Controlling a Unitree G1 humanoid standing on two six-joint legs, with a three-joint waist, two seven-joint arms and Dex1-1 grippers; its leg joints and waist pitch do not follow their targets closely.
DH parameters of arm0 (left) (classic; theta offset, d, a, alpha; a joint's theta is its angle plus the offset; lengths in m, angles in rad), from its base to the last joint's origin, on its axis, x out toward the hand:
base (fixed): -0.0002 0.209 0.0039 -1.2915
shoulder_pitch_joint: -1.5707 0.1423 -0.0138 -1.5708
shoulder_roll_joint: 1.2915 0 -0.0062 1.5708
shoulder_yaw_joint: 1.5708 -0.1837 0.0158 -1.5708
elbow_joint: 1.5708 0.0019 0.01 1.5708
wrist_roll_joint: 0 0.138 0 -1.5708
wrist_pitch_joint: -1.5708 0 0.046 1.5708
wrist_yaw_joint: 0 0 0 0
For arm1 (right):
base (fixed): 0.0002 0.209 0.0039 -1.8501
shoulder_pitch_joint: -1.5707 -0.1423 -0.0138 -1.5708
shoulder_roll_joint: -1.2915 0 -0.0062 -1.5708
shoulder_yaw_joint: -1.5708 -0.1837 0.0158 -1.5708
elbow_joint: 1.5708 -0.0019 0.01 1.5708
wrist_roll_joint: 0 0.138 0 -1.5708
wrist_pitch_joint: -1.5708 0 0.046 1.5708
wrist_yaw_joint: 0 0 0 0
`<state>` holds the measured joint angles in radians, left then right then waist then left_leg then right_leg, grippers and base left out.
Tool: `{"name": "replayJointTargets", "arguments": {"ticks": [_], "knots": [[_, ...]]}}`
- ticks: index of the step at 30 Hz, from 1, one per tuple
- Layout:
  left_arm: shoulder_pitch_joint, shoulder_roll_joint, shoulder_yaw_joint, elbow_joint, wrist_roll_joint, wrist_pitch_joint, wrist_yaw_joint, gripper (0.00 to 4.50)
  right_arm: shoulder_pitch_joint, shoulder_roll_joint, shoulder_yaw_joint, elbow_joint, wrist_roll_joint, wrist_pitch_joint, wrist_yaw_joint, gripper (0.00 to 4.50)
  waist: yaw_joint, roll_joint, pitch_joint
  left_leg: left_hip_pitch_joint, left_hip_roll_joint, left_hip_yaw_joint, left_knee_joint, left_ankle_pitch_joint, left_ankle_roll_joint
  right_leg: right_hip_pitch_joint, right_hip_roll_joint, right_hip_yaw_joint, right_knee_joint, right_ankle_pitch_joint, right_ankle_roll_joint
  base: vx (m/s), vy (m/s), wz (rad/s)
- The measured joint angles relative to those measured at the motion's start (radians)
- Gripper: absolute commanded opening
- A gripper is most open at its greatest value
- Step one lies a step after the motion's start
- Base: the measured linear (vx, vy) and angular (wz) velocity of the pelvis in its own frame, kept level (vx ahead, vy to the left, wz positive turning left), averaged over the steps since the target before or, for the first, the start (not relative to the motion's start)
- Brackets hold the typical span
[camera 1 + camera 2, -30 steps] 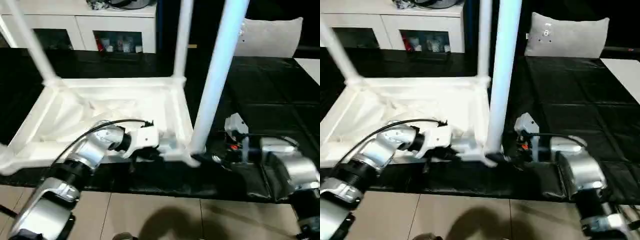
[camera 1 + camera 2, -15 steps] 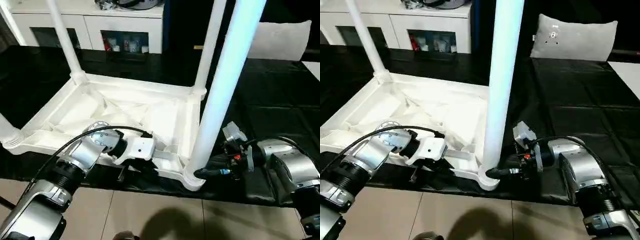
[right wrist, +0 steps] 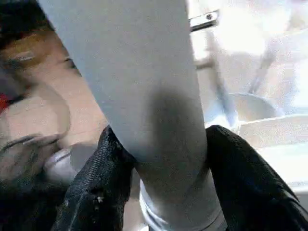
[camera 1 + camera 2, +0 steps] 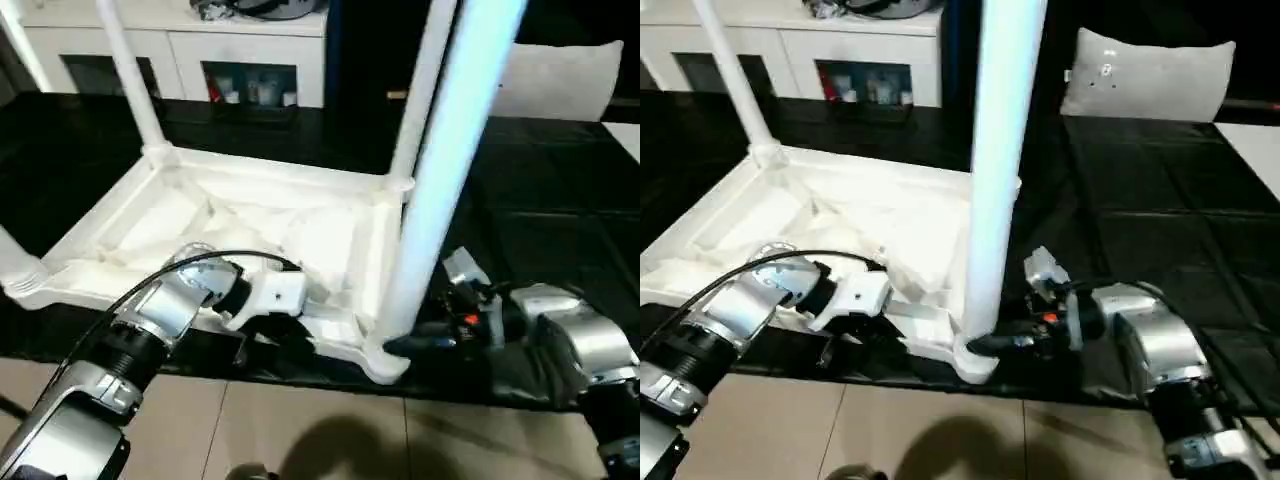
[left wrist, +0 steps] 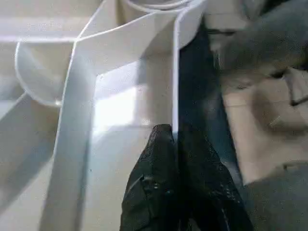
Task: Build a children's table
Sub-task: Rotate leg to tighten
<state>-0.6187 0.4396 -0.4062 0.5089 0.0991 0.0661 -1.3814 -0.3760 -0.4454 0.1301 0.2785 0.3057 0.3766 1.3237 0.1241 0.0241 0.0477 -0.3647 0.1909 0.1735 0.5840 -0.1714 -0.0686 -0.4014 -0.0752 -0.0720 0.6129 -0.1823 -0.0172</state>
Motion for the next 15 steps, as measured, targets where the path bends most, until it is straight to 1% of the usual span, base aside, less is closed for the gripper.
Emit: {"name": "replayJointTargets", "arguments": {"ticks": [1,2,4,5,7,9,10,11,12,13,15], "knots": [[-0.002,-0.009,0.018,0.013,0.013,0.031,0.046,0.0,-0.007,0.041,-0.018,0.008,-0.019,0.006,-0.093,2.08,-0.014,-0.001,0.0,0.003,0.0,0.0,0.0,0.001,-0.001,0.001,0.0,0.0,0.001,0.0,0.001,0.0,0.0,0.0],[-0.004,-0.017,0.028,0.023,0.018,0.053,0.082,0.0,-0.018,0.072,-0.029,0.018,-0.037,0.012,-0.167,2.06,-0.025,-0.001,0.0,0.008,0.0,0.0,0.001,0.001,-0.001,0.001,0.0,0.0,0.0,-0.001,0.002,0.0,0.0,0.0],[-0.013,-0.051,0.046,0.034,0.029,0.11,0.16,0.0,-0.045,0.128,-0.063,0.043,-0.063,0.038,-0.317,2.02,-0.048,-0.002,0.001,0.008,-0.001,0.0,0.001,0.001,-0.002,0.002,0.0,-0.001,-0.005,-0.001,0.002,0.0,0.0,0.0],[-0.015,-0.071,0.055,0.036,0.037,0.131,0.196,0.0,-0.059,0.153,-0.08,0.055,-0.074,0.049,-0.383,2.01,-0.057,-0.002,0.001,0.007,-0.001,-0.001,0.001,0.001,-0.002,0.002,-0.001,-0.001,-0.006,-0.001,0.002,0.0,0.0,0.0],[-0.018,-0.111,0.067,0.037,0.038,0.178,0.27,0.0,-0.083,0.197,-0.107,0.071,-0.09,0.071,-0.514,2.01,-0.074,-0.003,0.001,0.009,-0.001,-0.001,0.0,0.001,-0.002,0.002,-0.001,-0.003,-0.013,-0.001,0.002,0.0,0.0,0.0],[-0.029,-0.144,0.084,0.049,0.042,0.22,0.336,0.0,-0.112,0.246,-0.119,0.096,-0.12,0.067,-0.634,2.01,-0.084,-0.003,0.001,0.008,-0.001,-0.001,0.001,0.001,-0.001,0.001,-0.001,-0.003,-0.014,-0.001,0.001,0.0,0.0,0.0],[-0.041,-0.16,0.093,0.06,0.048,0.242,0.37,0.0,-0.127,0.27,-0.123,0.114,-0.139,0.054,-0.697,2.01,-0.087,-0.004,0.001,0.008,-0.001,-0.001,0.001,0.001,-0.001,0.001,-0.001,-0.002,-0.014,-0.001,0.001,0.0,0.0,0.0],[-0.045,-0.167,0.095,0.063,0.049,0.251,0.383,0.0,-0.132,0.278,-0.123,0.121,-0.144,0.045,-0.719,2.01,-0.088,-0.004,0.001,0.008,-0.002,-0.001,0.0,0.001,-0.001,0.001,-0.001,-0.002,-0.015,-0.001,0.001,0.0,0.0,0.0],[-0.047,-0.176,0.097,0.065,0.049,0.261,0.396,0.0,-0.132,0.283,-0.126,0.129,-0.147,0.03,-0.736,2.55,-0.087,-0.004,0.001,0.008,-0.002,-0.001,0.0,0.001,-0.001,0.001,-0.001,-0.002,-0.016,0.0,0.001,0.0,0.0,0.0],[-0.05,-0.18,0.098,0.066,0.049,0.264,0.407,0.0,-0.132,0.292,-0.133,0.136,-0.147,0.015,-0.747,2.68,-0.086,-0.004,0.001,0.007,-0.002,-0.001,0.0,0.0,0.0,0.001,-0.001,-0.002,-0.017,0.001,0.001,0.0,0.0,0.0],[-0.054,-0.183,0.098,0.067,0.05,0.264,0.415,0.0,-0.132,0.304,-0.144,0.141,-0.146,0.003,-0.751,2.7,-0.085,-0.004,0.001,0.005,-0.003,-0.001,0.0,-0.001,0.001,0.0,-0.001,0.0,-0.017,0.006,0.001,0.0,0.0,0.0]]}}
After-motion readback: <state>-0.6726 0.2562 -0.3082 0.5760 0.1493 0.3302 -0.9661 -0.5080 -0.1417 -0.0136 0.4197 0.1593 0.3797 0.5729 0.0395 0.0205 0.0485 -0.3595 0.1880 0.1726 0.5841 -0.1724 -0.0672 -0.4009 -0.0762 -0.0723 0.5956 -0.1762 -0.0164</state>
